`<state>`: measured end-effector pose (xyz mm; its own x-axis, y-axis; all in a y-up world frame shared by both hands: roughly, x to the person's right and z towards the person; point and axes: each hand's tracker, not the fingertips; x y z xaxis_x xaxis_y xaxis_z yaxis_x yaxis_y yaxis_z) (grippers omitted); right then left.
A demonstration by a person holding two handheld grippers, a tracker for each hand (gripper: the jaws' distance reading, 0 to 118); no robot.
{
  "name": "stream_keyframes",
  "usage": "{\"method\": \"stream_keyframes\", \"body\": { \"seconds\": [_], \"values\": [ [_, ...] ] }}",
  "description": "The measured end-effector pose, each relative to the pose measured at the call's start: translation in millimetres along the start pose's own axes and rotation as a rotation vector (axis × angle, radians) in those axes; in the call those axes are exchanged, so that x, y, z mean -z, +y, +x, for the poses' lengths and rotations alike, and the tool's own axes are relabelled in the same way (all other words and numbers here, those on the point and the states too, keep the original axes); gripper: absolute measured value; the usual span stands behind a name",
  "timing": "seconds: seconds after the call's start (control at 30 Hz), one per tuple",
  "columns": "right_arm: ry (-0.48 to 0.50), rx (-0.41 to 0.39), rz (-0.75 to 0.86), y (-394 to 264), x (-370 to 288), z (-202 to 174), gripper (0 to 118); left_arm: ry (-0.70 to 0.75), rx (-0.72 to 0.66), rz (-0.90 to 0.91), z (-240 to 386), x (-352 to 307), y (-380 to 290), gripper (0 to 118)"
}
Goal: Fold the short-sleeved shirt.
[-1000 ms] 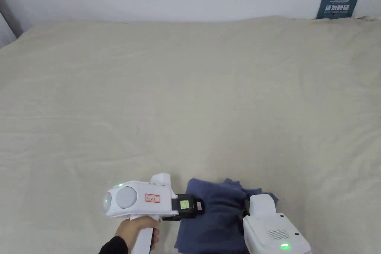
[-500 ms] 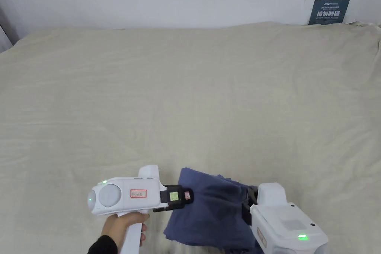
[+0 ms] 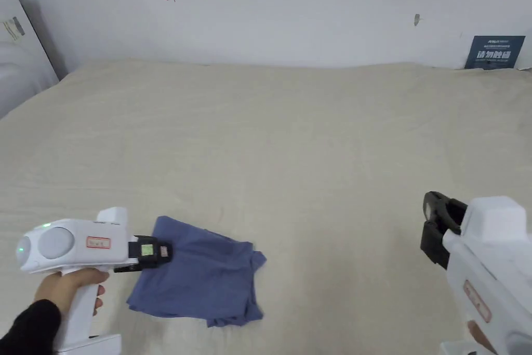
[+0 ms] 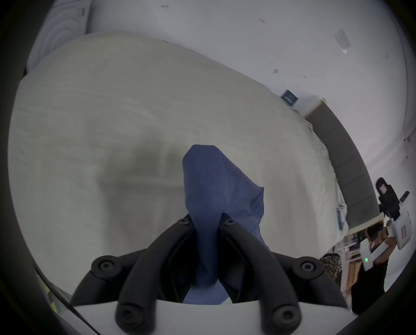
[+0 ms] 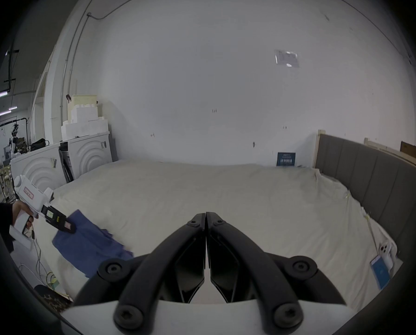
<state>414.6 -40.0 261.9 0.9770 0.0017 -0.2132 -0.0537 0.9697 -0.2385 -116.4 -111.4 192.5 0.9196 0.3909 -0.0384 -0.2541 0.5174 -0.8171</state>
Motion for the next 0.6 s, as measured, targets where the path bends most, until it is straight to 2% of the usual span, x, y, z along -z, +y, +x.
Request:
{"method": "stream_keyframes", "body": {
  "seconds": [0.3, 0.6],
  "values": [
    [-0.010, -0.015, -0.005, 0.9, 24.8, -9.5, 0, 0.235, -0.045, 0.007, -92.4, -42.1, 37.8, 13],
    [0.009, -0.021, -0.089, -12.7, 46.3, -27.2, 0, 0.431, -0.079, -0.100, -128.3, -16.7, 30.3, 16]
  ]
}}
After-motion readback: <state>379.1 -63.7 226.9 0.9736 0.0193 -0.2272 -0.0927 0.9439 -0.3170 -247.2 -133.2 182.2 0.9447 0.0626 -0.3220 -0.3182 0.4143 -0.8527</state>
